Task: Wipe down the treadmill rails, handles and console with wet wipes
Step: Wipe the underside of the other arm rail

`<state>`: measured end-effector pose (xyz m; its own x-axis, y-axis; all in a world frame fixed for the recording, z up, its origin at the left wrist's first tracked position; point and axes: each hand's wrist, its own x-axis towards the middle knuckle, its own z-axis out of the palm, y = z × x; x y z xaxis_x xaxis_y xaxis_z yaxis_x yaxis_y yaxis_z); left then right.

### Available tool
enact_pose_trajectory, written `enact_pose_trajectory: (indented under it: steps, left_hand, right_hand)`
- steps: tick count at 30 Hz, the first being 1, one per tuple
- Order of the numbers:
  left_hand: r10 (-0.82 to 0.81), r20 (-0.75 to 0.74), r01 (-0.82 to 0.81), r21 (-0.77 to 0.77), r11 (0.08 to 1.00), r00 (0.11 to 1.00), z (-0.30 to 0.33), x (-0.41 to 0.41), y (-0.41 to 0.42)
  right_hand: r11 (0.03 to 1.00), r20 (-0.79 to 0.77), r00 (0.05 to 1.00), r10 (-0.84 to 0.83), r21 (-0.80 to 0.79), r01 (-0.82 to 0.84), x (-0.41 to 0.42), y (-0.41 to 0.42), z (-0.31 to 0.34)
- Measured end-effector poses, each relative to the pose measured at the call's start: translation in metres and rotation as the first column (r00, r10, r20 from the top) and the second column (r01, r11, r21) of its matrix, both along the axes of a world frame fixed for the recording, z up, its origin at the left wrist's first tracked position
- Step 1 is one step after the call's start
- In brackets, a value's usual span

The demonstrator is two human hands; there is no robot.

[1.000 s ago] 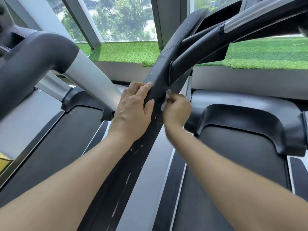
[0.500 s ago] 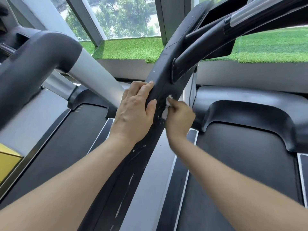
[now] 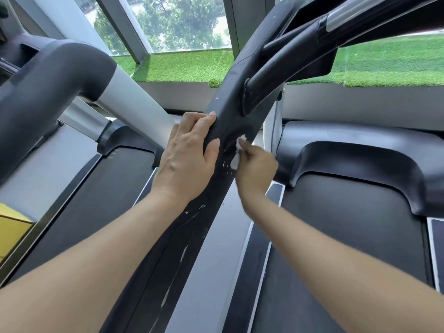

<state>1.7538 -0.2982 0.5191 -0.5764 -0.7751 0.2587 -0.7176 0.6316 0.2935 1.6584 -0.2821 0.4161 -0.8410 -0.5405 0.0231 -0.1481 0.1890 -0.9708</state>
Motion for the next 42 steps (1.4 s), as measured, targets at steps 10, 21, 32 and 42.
enact_pose_trajectory:
  steps: [10,21,32,42]
  left_hand:
    - [0.003,-0.001,-0.003,-0.003,1.000,1.000,-0.001,0.000,0.000]
    - [-0.004,0.010,0.005,-0.003,1.000,1.000,0.000,-0.001,0.001]
    - [-0.009,0.013,0.009,-0.003,1.000,1.000,0.002,-0.001,0.001]
    - [-0.010,0.014,0.010,-0.013,1.000,1.000,0.001,-0.001,0.000]
  right_hand:
    - [0.992,0.179,0.981,-0.078,0.116,0.057,-0.042,-0.033,-0.013]
    - [0.998,0.122,0.991,-0.056,-0.026,0.060,-0.004,-0.013,-0.020]
    - [0.991,0.380,0.925,0.035,-0.133,0.018,0.017,0.008,-0.006]
    - [0.998,0.251,0.968,0.019,-0.058,-0.004,-0.014,-0.015,0.013]
